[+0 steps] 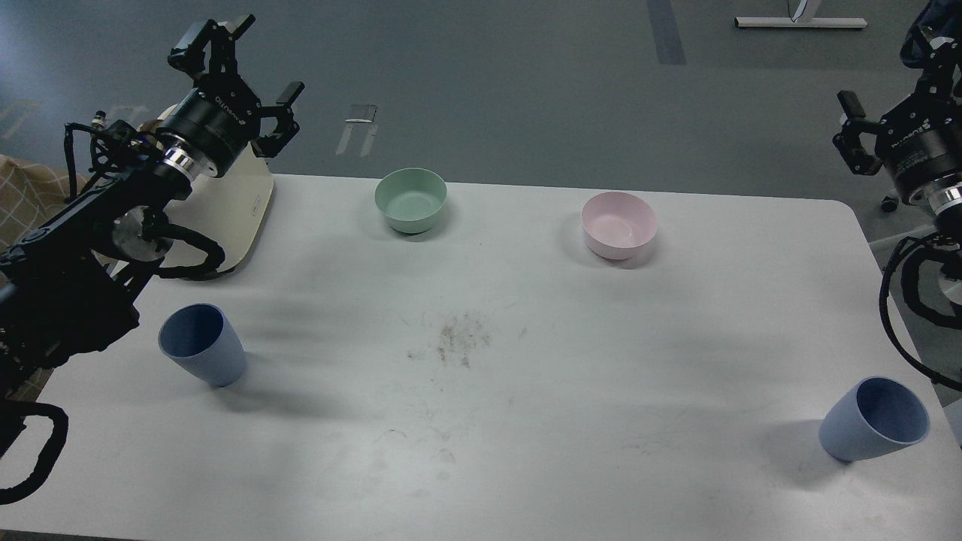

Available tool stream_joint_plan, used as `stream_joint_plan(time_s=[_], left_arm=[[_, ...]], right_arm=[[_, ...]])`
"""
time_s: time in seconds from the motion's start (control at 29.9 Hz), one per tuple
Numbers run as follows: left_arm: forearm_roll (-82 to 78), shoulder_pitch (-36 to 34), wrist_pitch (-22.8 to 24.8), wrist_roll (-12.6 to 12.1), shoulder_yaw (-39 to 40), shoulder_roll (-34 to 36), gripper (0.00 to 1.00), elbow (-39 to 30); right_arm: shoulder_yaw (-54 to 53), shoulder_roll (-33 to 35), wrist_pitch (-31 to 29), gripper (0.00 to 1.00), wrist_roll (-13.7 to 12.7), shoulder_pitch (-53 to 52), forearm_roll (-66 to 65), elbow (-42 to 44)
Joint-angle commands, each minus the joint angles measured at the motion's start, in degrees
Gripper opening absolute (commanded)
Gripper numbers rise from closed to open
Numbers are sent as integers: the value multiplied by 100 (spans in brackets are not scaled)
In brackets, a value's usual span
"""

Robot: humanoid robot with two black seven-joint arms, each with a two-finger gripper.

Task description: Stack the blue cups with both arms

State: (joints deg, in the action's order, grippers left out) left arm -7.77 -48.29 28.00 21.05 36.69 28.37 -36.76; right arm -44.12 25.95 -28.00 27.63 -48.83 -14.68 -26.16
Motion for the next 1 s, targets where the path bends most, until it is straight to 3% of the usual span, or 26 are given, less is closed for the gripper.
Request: stream_joint_plan(time_s=[0.0, 0.97], left_arm=[[-5, -5, 0, -13, 23, -33, 98, -41], [-506, -14, 0, 13, -30, -183, 98, -481]], right_arm=[[43, -64, 0, 100, 37, -13, 0, -21], [88, -231, 0, 100, -12, 110, -26, 32]])
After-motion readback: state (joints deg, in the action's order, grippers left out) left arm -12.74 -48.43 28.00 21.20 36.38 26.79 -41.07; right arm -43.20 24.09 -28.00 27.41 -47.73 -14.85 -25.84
